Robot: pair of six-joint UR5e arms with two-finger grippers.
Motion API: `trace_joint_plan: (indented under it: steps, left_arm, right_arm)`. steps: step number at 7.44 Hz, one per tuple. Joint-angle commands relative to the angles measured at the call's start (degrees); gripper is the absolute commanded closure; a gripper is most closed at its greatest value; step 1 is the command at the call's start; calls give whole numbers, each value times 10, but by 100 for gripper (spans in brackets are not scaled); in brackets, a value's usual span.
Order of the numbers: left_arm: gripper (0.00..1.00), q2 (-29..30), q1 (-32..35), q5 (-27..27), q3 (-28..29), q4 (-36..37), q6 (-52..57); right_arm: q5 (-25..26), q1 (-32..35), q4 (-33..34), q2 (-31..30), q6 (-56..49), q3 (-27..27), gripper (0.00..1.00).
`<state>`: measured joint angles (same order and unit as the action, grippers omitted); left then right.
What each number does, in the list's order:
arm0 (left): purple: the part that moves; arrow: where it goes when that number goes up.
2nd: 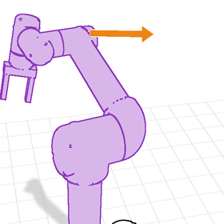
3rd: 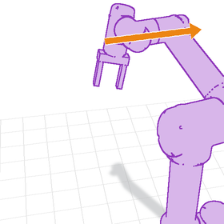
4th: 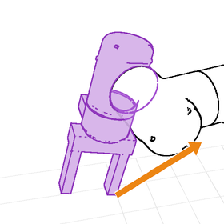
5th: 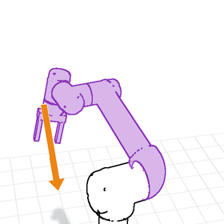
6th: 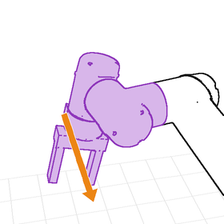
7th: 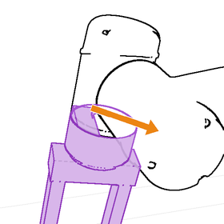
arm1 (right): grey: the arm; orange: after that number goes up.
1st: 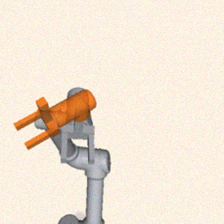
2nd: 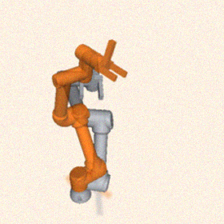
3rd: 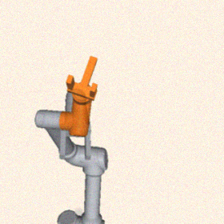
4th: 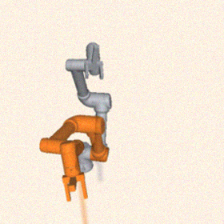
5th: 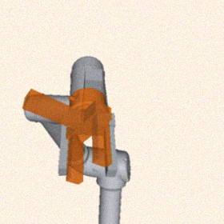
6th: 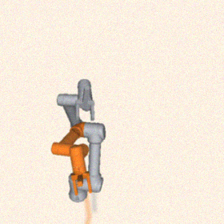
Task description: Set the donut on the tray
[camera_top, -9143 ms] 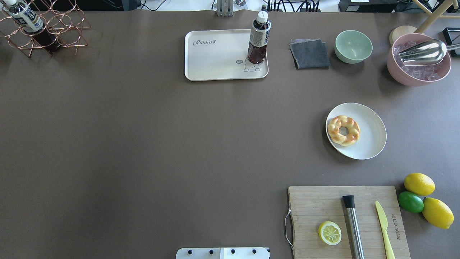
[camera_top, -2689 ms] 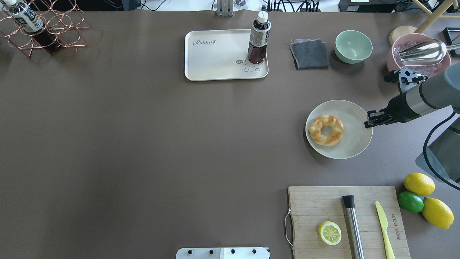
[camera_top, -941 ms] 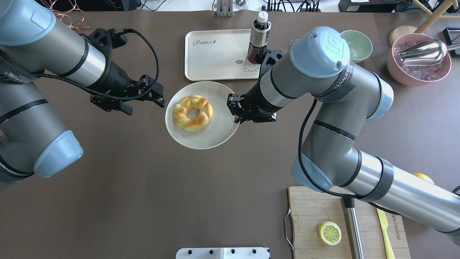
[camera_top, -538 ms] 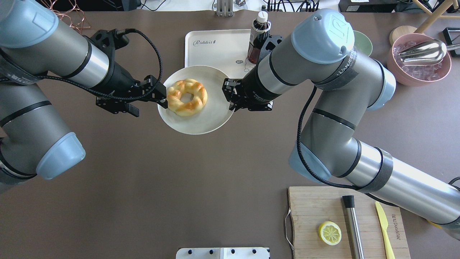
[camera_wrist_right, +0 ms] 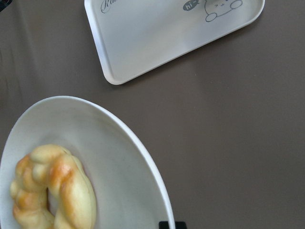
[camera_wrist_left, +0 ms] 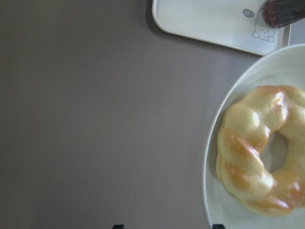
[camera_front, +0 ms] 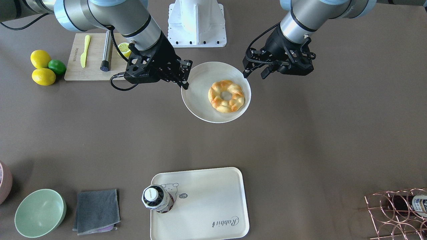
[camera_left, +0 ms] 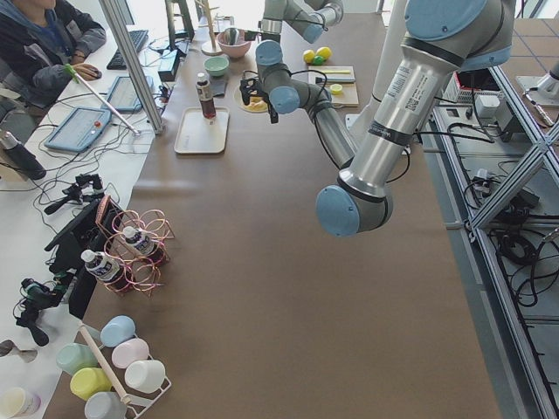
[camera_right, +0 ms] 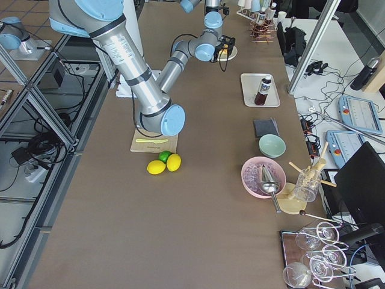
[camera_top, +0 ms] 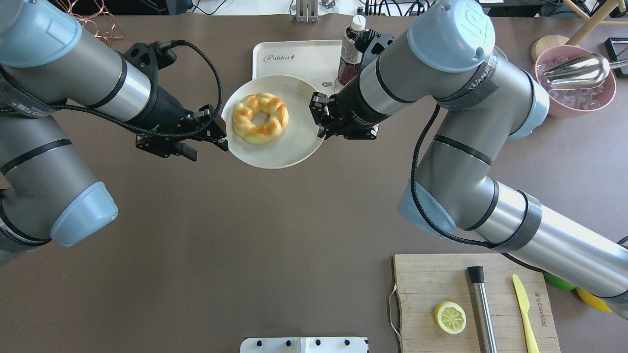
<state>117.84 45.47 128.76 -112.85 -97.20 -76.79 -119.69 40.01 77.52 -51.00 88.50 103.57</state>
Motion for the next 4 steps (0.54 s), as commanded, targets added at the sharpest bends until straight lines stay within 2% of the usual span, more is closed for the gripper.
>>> trace_joint_plan:
  steps: [1,4]
  left_arm:
    - [32,2,-7,-1,0,-1,-13]
    - [41,1,-7,-1,0,0,-14]
  right_arm:
    - [0,-2,-15,0,17,-3,100]
    - [-6,-6,-16,-1,27,12,100]
